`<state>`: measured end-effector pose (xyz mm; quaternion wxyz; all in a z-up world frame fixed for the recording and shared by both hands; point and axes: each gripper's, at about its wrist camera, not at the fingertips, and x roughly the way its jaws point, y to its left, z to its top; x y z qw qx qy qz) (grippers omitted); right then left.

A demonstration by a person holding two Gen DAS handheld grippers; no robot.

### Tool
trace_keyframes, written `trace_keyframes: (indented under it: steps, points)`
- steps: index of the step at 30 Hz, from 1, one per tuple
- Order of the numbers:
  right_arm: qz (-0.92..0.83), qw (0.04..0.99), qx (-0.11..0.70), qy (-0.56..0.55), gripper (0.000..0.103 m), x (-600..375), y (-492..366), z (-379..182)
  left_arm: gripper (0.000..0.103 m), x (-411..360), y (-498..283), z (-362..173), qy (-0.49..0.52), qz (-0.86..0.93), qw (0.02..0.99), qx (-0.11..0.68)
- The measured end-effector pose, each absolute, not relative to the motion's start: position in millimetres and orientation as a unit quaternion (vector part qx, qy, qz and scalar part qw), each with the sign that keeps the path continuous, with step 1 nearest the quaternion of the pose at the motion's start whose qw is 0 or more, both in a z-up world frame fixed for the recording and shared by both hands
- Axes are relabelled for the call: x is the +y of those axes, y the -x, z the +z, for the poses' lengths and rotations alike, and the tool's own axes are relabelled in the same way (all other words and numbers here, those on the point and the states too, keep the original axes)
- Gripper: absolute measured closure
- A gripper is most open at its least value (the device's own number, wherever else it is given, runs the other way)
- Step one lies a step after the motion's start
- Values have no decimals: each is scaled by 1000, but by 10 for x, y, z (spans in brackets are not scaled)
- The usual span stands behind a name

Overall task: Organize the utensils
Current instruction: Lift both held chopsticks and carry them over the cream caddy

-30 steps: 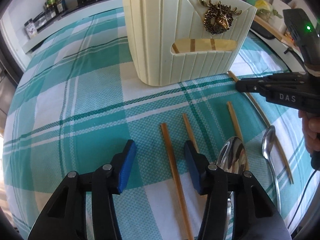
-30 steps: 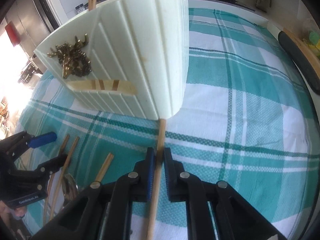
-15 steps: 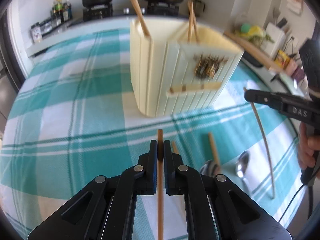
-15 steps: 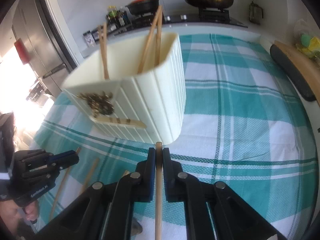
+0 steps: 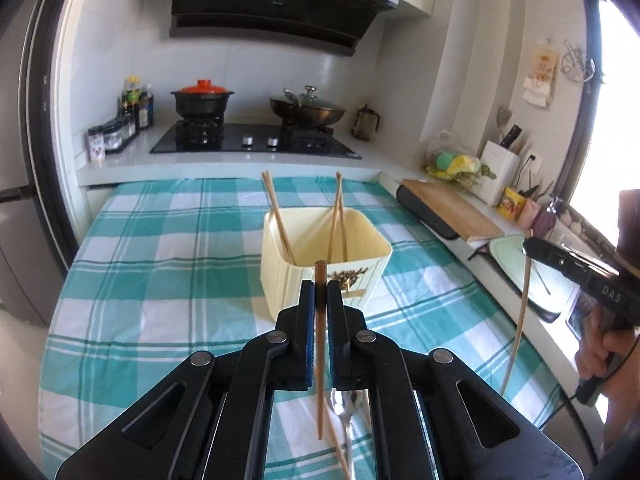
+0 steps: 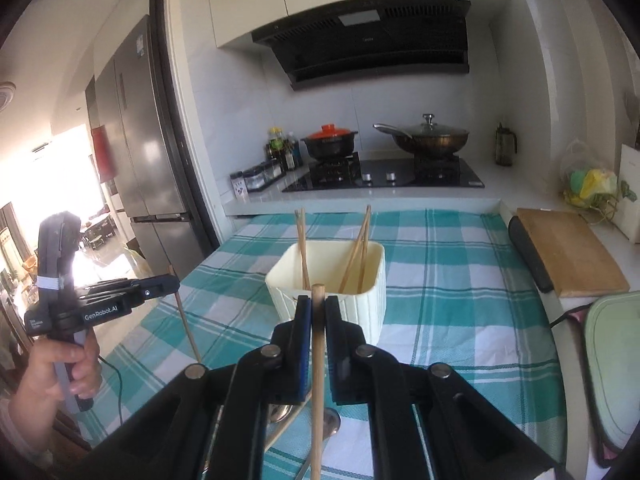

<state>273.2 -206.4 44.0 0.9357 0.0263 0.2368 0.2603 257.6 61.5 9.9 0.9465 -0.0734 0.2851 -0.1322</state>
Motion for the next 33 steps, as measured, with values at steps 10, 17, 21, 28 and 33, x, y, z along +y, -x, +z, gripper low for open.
trace_keyframes:
  steps: [10, 17, 21, 28, 33]
  points:
    - [244, 938, 246, -27, 96, -2064, -2661, 414, 100, 689, -2494, 167, 79, -129, 948, 279]
    - [240, 922, 303, -35, 96, -2095, -2722, 381, 100, 701, -2484, 158, 79, -126, 948, 282]
    - [248, 922, 296, -19, 96, -2055, -2649, 449, 100, 701, -2475, 171, 78, -129, 948, 280]
    - [256, 931, 262, -5, 96, -1981, -2613, 651, 100, 730, -2608, 354, 96, -149, 944, 279]
    - [258, 941, 218, -13, 96, -1899, -2804, 917, 100, 741, -2796, 668, 102, -157, 948, 256]
